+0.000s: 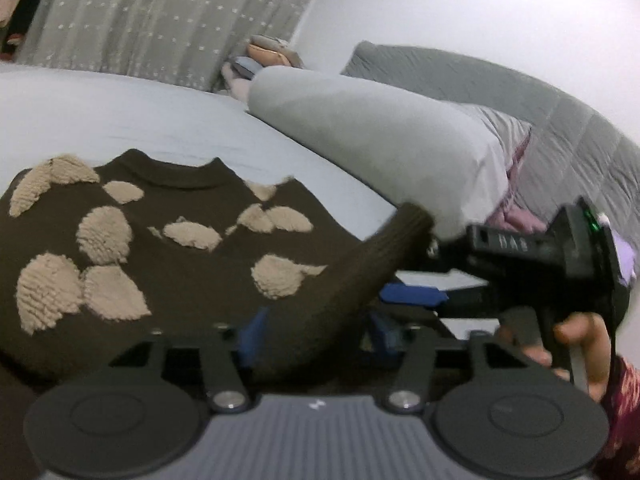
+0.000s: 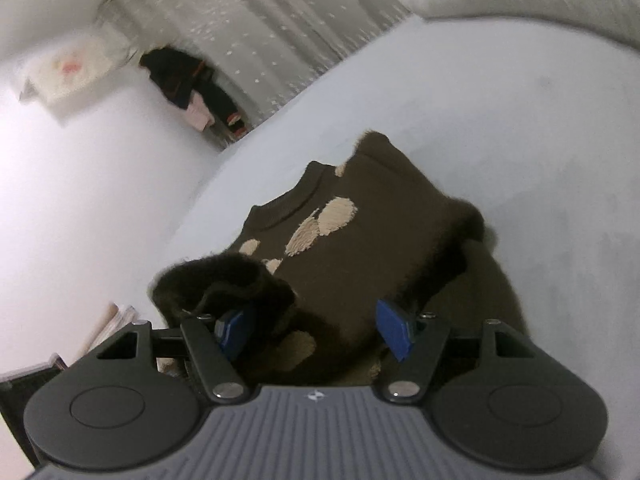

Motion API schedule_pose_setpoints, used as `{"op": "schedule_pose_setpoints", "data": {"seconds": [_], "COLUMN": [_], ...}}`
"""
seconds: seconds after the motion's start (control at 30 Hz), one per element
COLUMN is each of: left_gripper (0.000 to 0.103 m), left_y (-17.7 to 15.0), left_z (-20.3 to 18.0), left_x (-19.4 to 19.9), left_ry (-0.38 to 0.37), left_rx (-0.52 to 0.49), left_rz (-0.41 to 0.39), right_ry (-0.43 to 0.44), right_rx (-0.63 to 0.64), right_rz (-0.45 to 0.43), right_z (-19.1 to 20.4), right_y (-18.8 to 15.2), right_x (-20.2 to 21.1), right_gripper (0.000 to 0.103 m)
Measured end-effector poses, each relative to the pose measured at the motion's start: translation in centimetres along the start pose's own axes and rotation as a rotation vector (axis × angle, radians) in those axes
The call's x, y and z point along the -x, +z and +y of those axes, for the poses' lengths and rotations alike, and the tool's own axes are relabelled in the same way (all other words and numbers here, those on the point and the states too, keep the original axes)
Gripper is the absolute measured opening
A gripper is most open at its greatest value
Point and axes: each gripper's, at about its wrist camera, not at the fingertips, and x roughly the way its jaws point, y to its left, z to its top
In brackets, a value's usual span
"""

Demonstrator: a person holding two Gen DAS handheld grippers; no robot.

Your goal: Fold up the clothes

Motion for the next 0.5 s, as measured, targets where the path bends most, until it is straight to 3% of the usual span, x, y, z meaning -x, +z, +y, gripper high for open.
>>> {"op": "schedule_pose_setpoints", "data": {"seconds": [0.17, 0.5], "left_gripper": [0.077, 0.08], "left_y": [-0.2, 0.3], "left_z": [0.7, 3.5], "left_x": [1.6, 5.9], "left_ry": [0.008, 0.146], "left_rx": [0.0, 0.015], "left_rz": [-0.029, -0.096], "right_ry": [0.023, 0.163], "right_rx": [-0.072, -0.28], "right_rz": [0.01, 0.022], "right_z": [-0.9, -3.2], "right_y": [0.2, 0.8], "right_x": [0.1, 1.2], "right_gripper": [0.07, 0.07]}}
